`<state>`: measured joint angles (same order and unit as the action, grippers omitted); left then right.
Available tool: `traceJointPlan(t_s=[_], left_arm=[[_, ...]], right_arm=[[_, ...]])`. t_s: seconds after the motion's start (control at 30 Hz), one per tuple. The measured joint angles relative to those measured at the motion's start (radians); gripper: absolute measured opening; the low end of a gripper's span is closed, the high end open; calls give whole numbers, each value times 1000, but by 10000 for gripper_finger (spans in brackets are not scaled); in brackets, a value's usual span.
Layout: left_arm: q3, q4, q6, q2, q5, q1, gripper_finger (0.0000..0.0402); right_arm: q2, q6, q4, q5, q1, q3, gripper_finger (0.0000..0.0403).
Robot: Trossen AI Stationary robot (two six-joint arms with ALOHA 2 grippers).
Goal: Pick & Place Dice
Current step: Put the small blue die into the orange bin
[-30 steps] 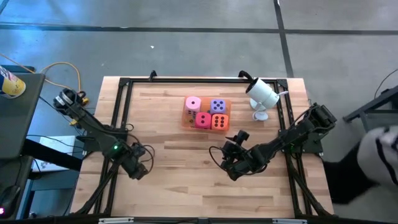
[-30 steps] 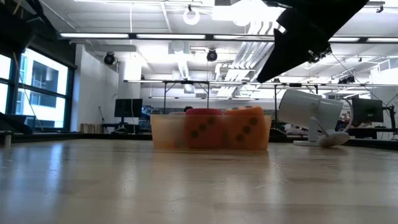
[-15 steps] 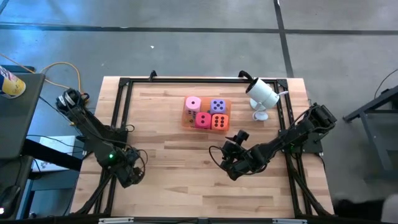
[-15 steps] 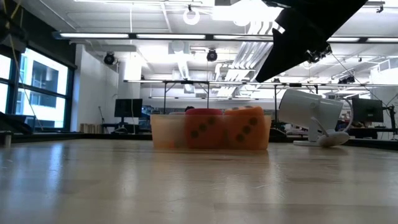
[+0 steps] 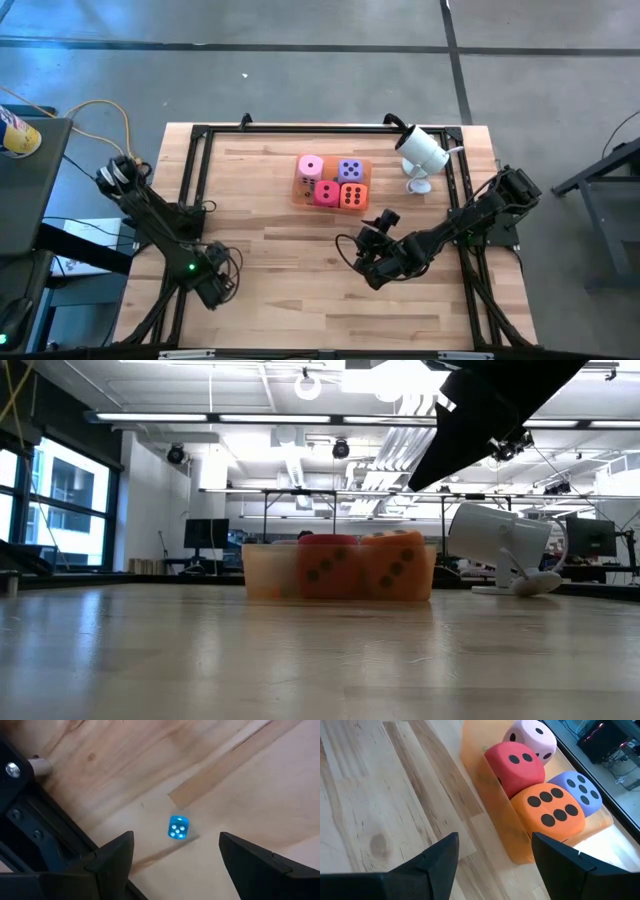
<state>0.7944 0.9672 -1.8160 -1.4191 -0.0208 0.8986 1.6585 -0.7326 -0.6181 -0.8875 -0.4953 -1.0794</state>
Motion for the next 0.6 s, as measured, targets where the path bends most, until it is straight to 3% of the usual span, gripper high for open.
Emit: traceJointPlan(t_s=[0.3, 0.5, 0.6], left_arm=[[0, 12, 36, -79, 24, -2, 285], [0, 12, 79, -79, -52, -12, 285], [0, 12, 132, -77, -41, -29, 285]], right_arm=[[0, 0, 3, 0, 0, 0, 239], [0, 1, 10, 1, 0, 0, 239], [0, 0, 10, 1, 0, 0, 239]])
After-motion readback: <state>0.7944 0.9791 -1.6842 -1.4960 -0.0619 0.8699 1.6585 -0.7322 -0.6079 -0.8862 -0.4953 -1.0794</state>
